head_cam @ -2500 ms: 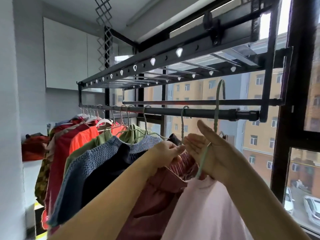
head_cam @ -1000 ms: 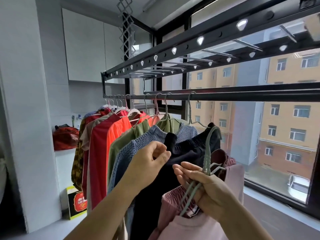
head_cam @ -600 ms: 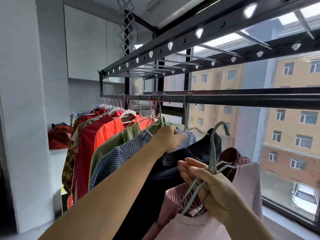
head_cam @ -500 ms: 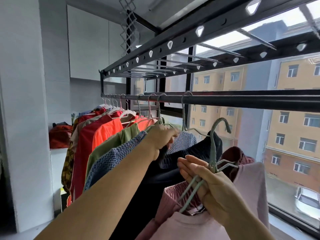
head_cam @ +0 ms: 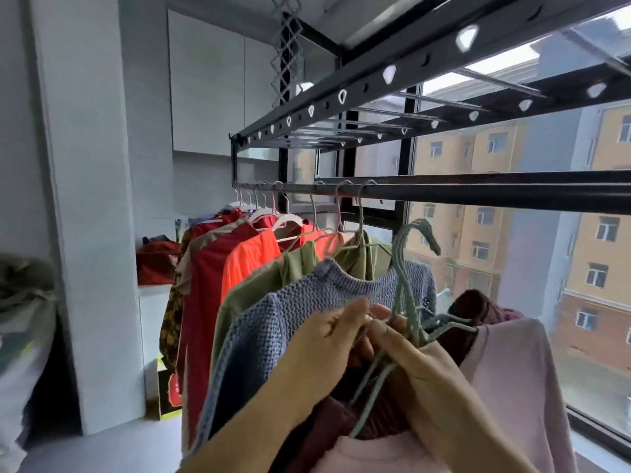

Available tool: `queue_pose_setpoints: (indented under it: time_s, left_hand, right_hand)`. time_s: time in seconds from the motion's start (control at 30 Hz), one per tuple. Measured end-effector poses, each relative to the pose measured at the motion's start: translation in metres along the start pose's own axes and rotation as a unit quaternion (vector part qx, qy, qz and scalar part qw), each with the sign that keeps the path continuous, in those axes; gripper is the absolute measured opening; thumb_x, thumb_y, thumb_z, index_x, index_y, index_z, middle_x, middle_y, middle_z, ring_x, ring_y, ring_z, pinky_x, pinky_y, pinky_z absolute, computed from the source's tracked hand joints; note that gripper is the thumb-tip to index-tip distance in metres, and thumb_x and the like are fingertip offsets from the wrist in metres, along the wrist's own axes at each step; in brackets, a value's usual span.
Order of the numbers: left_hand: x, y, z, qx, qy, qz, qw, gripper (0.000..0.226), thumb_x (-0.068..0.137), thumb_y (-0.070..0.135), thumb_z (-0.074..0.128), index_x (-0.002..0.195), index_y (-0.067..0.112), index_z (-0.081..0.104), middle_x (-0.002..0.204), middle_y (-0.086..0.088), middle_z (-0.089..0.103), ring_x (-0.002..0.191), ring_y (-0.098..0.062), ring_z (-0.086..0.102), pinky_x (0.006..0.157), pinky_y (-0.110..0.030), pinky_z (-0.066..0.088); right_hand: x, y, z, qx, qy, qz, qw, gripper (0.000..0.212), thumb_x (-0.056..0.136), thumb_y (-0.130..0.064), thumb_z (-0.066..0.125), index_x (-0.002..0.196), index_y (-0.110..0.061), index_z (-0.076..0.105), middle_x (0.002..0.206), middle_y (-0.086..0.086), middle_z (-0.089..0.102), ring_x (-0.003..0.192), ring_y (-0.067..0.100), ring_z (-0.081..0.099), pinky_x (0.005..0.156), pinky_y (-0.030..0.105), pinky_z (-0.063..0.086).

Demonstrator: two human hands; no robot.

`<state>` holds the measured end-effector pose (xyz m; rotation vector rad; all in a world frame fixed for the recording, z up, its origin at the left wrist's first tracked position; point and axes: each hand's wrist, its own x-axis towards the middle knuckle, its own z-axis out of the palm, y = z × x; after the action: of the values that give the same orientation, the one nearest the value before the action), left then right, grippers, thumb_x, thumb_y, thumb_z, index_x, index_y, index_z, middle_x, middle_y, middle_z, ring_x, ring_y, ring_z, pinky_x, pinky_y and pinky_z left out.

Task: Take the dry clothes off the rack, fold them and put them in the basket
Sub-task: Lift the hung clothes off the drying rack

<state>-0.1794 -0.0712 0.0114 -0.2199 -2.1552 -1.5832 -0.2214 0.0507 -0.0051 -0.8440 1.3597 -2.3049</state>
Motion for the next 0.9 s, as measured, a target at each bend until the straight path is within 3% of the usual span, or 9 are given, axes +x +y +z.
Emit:
queue_pose_setpoints:
  time_s: [0.1, 0.23, 0.37, 0.47, 0.53, 0.57, 0.63, 0.77, 0.9]
  left_hand:
    - [-0.007, -0.006, -0.013, -0.047, -0.021, -0.012, 0.999, 0.054, 0.083, 0.072, 0.037, 0.083, 0.033, 0.074, 0.097, -0.01, 0.071, 0.09, -0.019, 0.067, 0.085, -0.027, 0.05]
    - [-0.01, -0.012, -0.021, -0.027, -0.065, 0.028, 0.997, 0.057, 0.076, 0.079, 0.033, 0.097, 0.04, 0.07, 0.1, -0.017, 0.066, 0.089, -0.016, 0.049, 0.081, -0.03, 0.037]
    - [-0.01, -0.018, -0.031, -0.004, -0.106, 0.029, 0.994, 0.063, 0.073, 0.083, 0.033, 0.101, 0.039, 0.069, 0.099, -0.011, 0.06, 0.092, -0.02, 0.057, 0.094, -0.045, 0.042]
    - [-0.006, -0.015, -0.038, 0.036, -0.111, 0.031, 0.993, 0.062, 0.073, 0.085, 0.032, 0.087, 0.037, 0.068, 0.091, -0.004, 0.06, 0.084, -0.016, 0.057, 0.081, -0.03, 0.044]
    - [-0.003, -0.004, -0.045, 0.082, -0.121, 0.016, 0.989, 0.053, 0.076, 0.077, 0.031, 0.085, 0.041, 0.07, 0.075, 0.003, 0.056, 0.071, -0.011, 0.052, 0.068, -0.016, 0.04]
    - [-0.001, 0.003, -0.05, 0.099, -0.126, 0.005, 0.987, 0.049, 0.078, 0.071, 0.034, 0.087, 0.04, 0.07, 0.069, 0.004, 0.061, 0.068, -0.009, 0.056, 0.066, -0.013, 0.042]
    - [0.015, 0.01, -0.06, 0.145, -0.101, 0.0, 0.984, 0.039, 0.082, 0.06, 0.042, 0.098, 0.034, 0.067, 0.087, 0.006, 0.069, 0.082, -0.006, 0.063, 0.074, -0.011, 0.047]
    - [0.081, -0.004, -0.071, 0.271, 0.044, 0.007, 0.962, 0.033, 0.095, 0.03, 0.051, 0.119, 0.009, 0.057, 0.109, -0.005, 0.064, 0.095, -0.022, 0.061, 0.083, -0.033, 0.049]
    - [0.131, -0.026, -0.049, 0.4, -0.002, -0.057, 0.915, 0.038, 0.095, 0.034, 0.049, 0.121, 0.006, 0.047, 0.108, -0.007, 0.056, 0.11, -0.027, 0.054, 0.09, -0.034, 0.042]
  right_hand:
    - [0.003, 0.014, 0.008, -0.05, 0.009, 0.005, 0.999, 0.07, 0.041, -0.055, 0.087, 0.102, -0.024, 0.074, 0.125, 0.008, 0.062, 0.116, 0.021, 0.059, 0.105, 0.042, 0.041]
    - [0.009, 0.023, 0.012, -0.105, 0.024, 0.023, 0.994, 0.11, 0.038, -0.067, 0.083, 0.133, -0.024, 0.05, 0.128, 0.007, 0.06, 0.12, 0.02, 0.056, 0.109, 0.045, 0.037]
    - [0.012, 0.025, 0.012, -0.187, 0.025, 0.014, 0.982, 0.125, 0.029, -0.083, 0.071, 0.135, -0.022, 0.048, 0.129, 0.003, 0.06, 0.118, 0.011, 0.056, 0.102, 0.025, 0.044]
    - [0.017, 0.024, 0.012, -0.231, 0.007, 0.02, 0.973, 0.123, 0.027, -0.09, 0.062, 0.13, -0.026, 0.054, 0.133, -0.007, 0.056, 0.12, 0.0, 0.052, 0.096, 0.011, 0.042]
    - [0.019, 0.022, 0.014, -0.242, 0.004, 0.013, 0.97, 0.102, 0.027, -0.091, 0.06, 0.117, -0.043, 0.058, 0.139, -0.017, 0.046, 0.122, -0.009, 0.045, 0.092, 0.004, 0.037]
    - [0.02, 0.021, 0.014, -0.255, 0.003, 0.006, 0.967, 0.099, 0.027, -0.093, 0.058, 0.116, -0.05, 0.052, 0.136, -0.026, 0.042, 0.117, -0.018, 0.042, 0.087, -0.001, 0.035]
    - [0.022, 0.019, 0.009, -0.304, -0.007, -0.001, 0.953, 0.113, 0.025, -0.097, 0.05, 0.127, -0.051, 0.034, 0.128, -0.038, 0.032, 0.112, -0.027, 0.035, 0.084, -0.006, 0.027]
    - [0.027, 0.021, -0.001, -0.378, -0.042, 0.013, 0.925, 0.108, 0.026, -0.101, 0.04, 0.123, -0.06, 0.015, 0.136, -0.039, 0.009, 0.129, -0.01, 0.013, 0.104, 0.015, 0.015]
    - [0.037, 0.027, -0.011, -0.422, -0.062, 0.013, 0.904, 0.106, 0.028, -0.103, 0.034, 0.121, -0.06, 0.007, 0.133, -0.044, 0.003, 0.132, -0.011, 0.005, 0.108, 0.017, 0.013]
